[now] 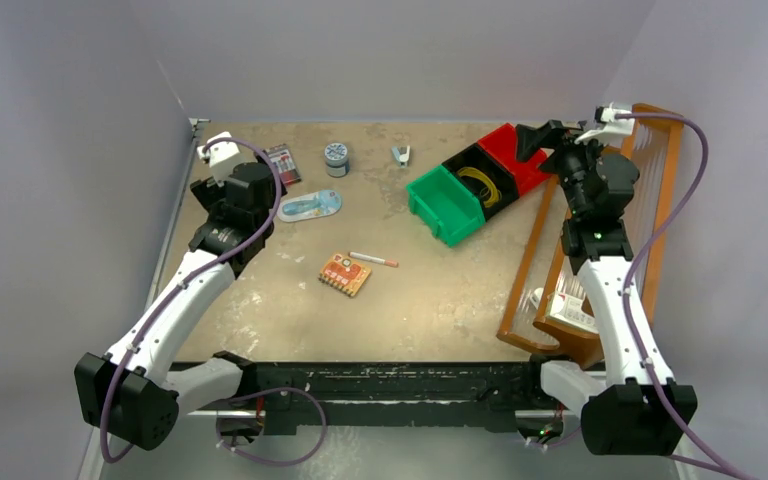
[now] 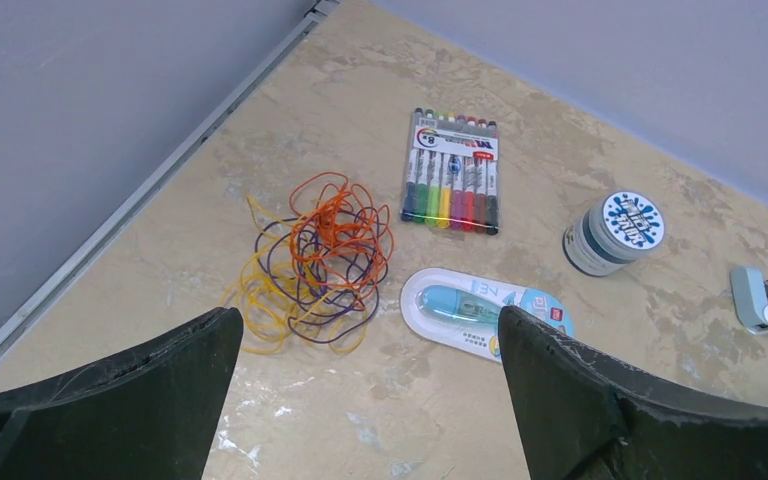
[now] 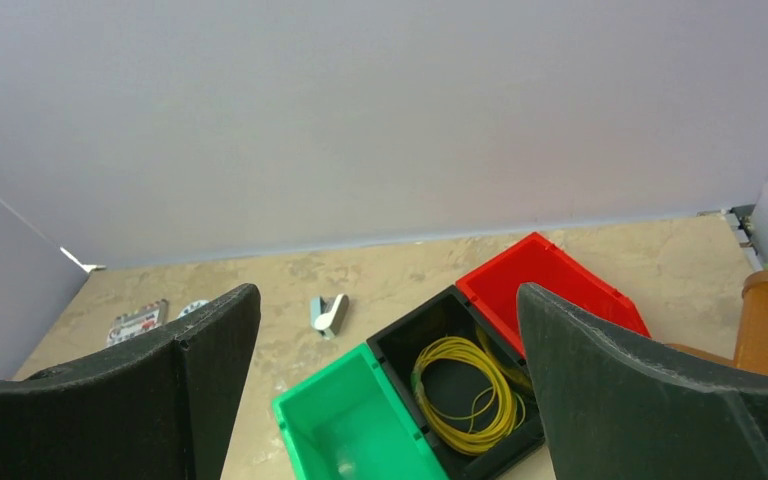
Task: Untangle the cables
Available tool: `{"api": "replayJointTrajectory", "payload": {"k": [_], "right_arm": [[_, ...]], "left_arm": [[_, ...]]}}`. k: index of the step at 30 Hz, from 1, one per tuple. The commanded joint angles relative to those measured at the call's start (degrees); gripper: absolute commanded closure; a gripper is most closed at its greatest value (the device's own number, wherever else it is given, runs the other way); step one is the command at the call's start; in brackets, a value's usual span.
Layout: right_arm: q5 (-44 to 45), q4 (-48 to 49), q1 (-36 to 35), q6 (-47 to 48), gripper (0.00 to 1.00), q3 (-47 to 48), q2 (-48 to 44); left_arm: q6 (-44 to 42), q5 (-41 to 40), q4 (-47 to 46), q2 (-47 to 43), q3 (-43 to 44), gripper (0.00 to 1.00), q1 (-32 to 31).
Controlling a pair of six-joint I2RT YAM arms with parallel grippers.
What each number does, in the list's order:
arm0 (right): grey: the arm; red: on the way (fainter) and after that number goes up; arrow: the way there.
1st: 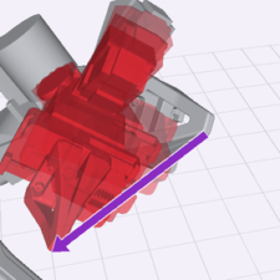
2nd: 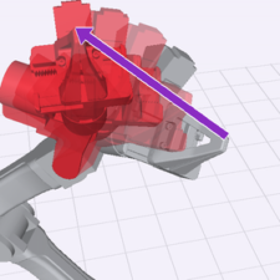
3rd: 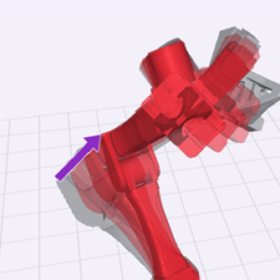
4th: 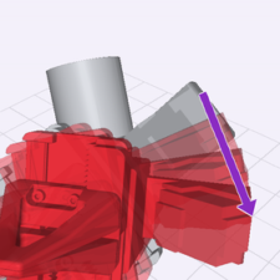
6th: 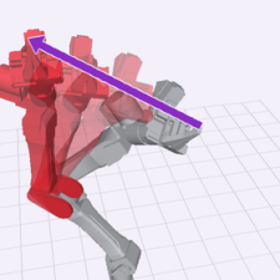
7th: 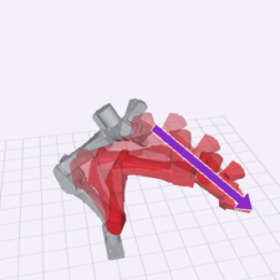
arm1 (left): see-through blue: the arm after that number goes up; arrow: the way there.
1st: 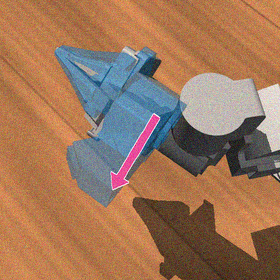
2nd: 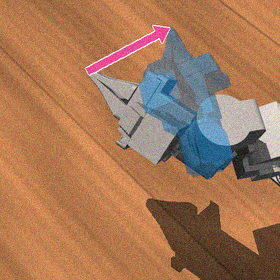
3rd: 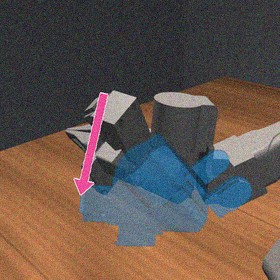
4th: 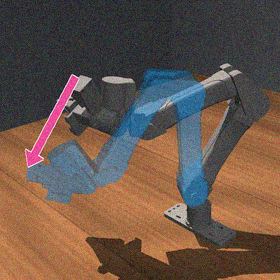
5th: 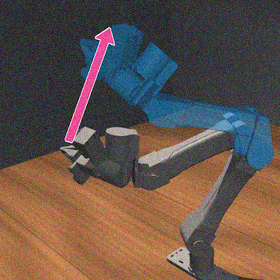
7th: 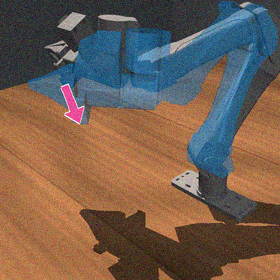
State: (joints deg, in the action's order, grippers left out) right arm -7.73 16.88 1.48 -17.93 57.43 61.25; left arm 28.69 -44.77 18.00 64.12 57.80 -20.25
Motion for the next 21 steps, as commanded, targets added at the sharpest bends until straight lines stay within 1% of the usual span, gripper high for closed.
{"api": "replayJointTrajectory", "payload": {"k": [1, 5, 10, 15, 18, 21], "right_arm": [[2.59, 3.91, 0.19, 0.31, 0.01, 0.79, -2.14], [1.45, 4.47, 0.20, 0.78, 0.01, 0.47, -2.82], [-0.46, 5.33, 0.19, 1.47, 0.01, -0.12, -3.12], [-3.38, 4.26, 0.20, 1.63, 0.01, -0.15, -3.23], [-6.72, 1.53, 0.19, 0.97, 0.01, 0.66, -2.64], [-7.58, -0.02, 0.19, -0.36, 0.01, -0.29, -2.27]], "left_arm": [[-1.42, -1.63, -0.09, 0.34, 2.67, 0.00, 0.35], [-2.28, -2.13, 0.68, 0.92, 3.07, 0.00, 0.46], [-1.97, 1.76, 1.16, 2.33, 4.77, 0.00, 3.42], [-2.47, 7.49, 1.46, 4.31, 6.34, 0.01, 10.67], [-2.49, 7.47, 1.39, 6.00, 7.78, 0.01, 13.92], [0.57, 8.48, 2.37, 9.54, 10.14, 0.01, 15.93]]}}
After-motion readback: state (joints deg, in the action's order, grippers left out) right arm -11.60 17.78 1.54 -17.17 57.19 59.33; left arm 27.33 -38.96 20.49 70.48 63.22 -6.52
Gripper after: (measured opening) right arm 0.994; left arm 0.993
